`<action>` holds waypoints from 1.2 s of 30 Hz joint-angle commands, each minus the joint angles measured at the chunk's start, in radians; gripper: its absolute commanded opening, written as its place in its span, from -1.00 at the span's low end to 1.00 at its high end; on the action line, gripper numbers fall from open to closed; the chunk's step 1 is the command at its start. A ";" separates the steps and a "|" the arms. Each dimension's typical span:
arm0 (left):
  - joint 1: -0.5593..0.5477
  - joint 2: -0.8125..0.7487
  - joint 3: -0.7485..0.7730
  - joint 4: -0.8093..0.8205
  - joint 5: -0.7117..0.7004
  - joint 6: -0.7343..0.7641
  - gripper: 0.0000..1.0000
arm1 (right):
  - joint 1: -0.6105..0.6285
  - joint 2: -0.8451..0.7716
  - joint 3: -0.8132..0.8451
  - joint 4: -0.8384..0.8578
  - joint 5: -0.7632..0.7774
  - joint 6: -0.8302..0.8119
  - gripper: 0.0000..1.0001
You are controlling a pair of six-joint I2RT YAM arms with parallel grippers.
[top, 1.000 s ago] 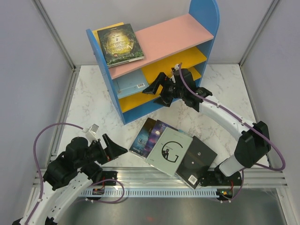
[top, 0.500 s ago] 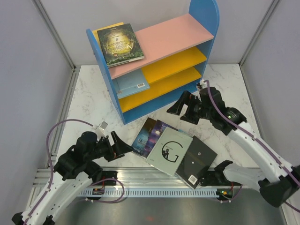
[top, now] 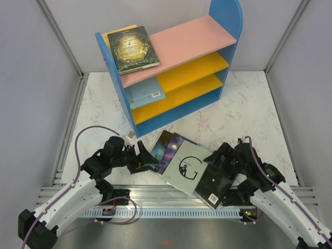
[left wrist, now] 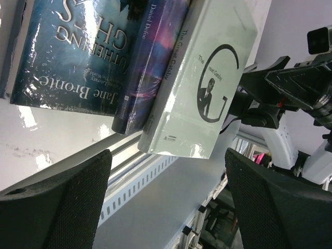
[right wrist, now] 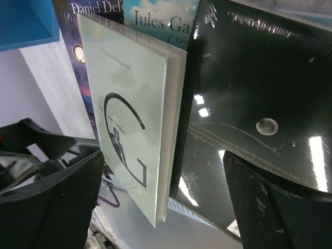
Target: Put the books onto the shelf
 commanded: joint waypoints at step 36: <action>0.000 -0.028 -0.176 0.289 0.139 -0.100 0.83 | 0.061 0.009 -0.462 0.997 -0.091 0.289 -0.92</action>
